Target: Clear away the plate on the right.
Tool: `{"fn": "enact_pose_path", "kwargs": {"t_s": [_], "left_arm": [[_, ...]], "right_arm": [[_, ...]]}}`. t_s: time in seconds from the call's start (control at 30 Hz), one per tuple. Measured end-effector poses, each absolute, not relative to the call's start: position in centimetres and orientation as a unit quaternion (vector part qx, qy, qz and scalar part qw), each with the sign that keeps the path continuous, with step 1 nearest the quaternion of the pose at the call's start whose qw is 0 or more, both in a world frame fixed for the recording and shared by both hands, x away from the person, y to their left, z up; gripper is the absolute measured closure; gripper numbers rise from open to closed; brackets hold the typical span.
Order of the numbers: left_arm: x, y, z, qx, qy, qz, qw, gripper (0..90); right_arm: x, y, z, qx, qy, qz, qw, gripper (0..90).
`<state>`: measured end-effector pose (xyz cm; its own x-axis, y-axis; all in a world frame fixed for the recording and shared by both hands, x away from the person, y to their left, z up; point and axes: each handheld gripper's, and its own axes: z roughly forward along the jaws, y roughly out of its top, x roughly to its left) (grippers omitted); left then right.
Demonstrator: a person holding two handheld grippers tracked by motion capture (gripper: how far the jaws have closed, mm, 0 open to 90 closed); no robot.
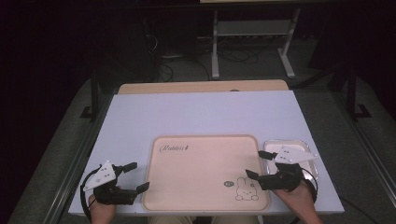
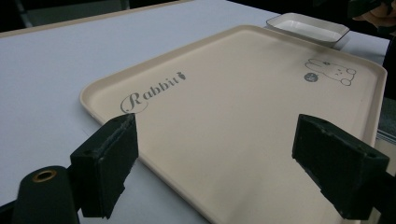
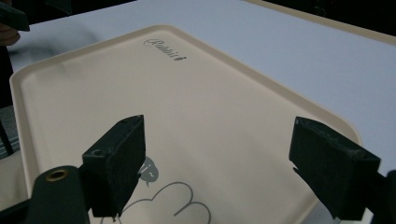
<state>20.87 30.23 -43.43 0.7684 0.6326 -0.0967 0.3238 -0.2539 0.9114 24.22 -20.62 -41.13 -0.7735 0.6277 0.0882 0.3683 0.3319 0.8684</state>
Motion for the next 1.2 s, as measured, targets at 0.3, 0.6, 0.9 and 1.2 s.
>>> {"fn": "enact_pose_path", "kwargs": {"t_s": [0.3, 0.6, 0.9, 1.2], "left_arm": [[20.9, 30.2, -43.5, 0.779, 0.308, 0.146, 0.527, 14.0], [20.9, 30.2, -43.5, 0.779, 0.309, 0.146, 0.525, 14.0], [21.0, 30.2, -43.6, 0.780, 0.310, 0.145, 0.524, 14.0], [21.0, 30.2, -43.6, 0.780, 0.310, 0.144, 0.524, 14.0]], "right_arm": [[23.9, -21.7, -41.1, 0.316, 0.807, 0.482, 0.131, 17.8], [23.5, -23.0, -41.1, 0.326, 0.803, 0.481, 0.131, 17.9], [23.1, -24.3, -41.1, 0.333, 0.803, 0.476, 0.133, 18.4], [22.8, -25.1, -41.1, 0.333, 0.804, 0.475, 0.132, 18.5]]}}
